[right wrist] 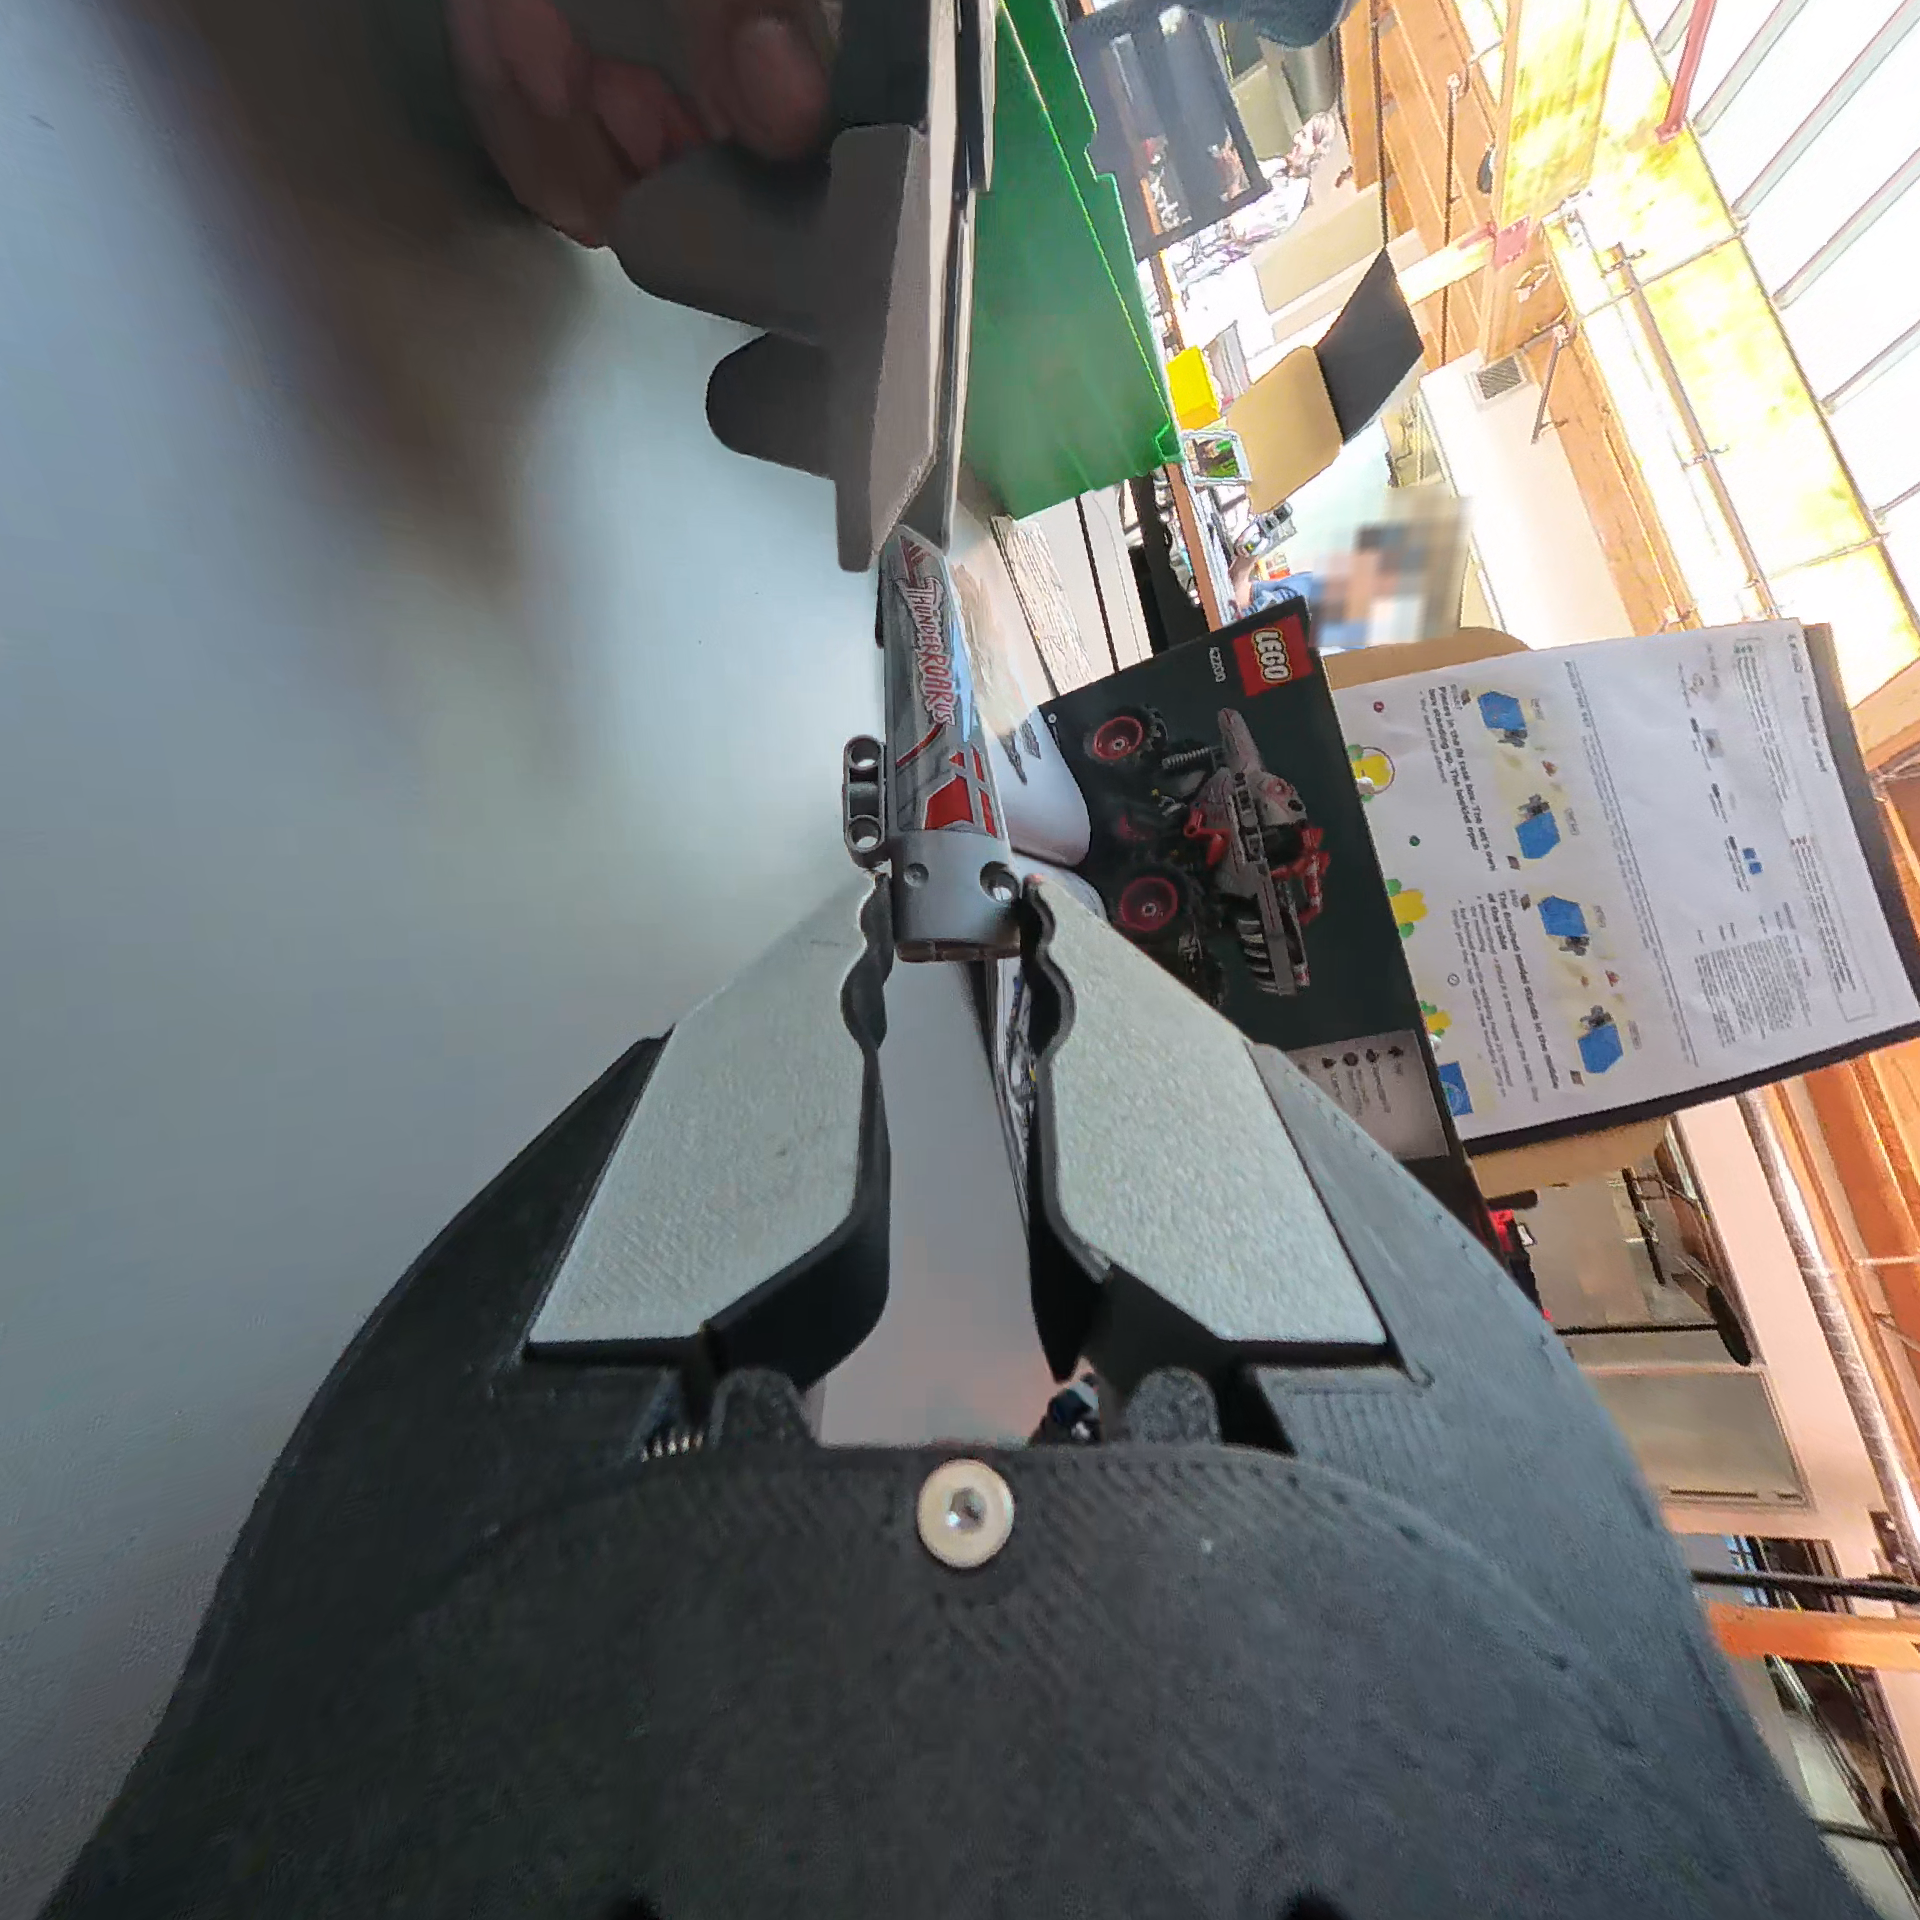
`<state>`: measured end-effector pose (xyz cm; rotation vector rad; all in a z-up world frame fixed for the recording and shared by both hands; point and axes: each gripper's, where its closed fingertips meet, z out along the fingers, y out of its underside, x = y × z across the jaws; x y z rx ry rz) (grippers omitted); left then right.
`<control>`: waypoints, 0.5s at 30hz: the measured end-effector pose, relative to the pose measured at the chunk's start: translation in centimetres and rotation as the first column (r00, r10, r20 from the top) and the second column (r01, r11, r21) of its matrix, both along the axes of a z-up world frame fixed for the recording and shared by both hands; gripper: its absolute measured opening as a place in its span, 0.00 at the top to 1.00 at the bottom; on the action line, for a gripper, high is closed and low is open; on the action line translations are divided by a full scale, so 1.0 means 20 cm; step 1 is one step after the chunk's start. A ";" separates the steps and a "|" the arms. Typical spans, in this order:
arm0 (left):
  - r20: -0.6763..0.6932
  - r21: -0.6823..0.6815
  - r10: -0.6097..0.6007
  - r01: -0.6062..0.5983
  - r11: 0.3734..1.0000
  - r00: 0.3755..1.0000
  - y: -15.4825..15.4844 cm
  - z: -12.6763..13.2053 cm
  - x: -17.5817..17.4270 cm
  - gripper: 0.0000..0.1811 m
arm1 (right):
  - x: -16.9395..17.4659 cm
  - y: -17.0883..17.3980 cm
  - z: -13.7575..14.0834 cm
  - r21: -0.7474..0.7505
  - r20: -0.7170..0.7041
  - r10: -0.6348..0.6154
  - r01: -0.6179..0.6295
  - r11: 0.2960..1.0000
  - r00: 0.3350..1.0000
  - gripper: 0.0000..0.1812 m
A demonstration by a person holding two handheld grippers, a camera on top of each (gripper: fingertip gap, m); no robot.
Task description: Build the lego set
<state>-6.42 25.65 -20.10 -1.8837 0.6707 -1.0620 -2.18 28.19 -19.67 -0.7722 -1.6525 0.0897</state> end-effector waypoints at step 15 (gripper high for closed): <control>0.050 0.007 0.038 -0.038 0.999 0.998 0.05 0.03 0.03 0.87 | 0.08 0.04 0.03 -0.047 -0.056 -0.053 0.051 0.998 0.997 0.89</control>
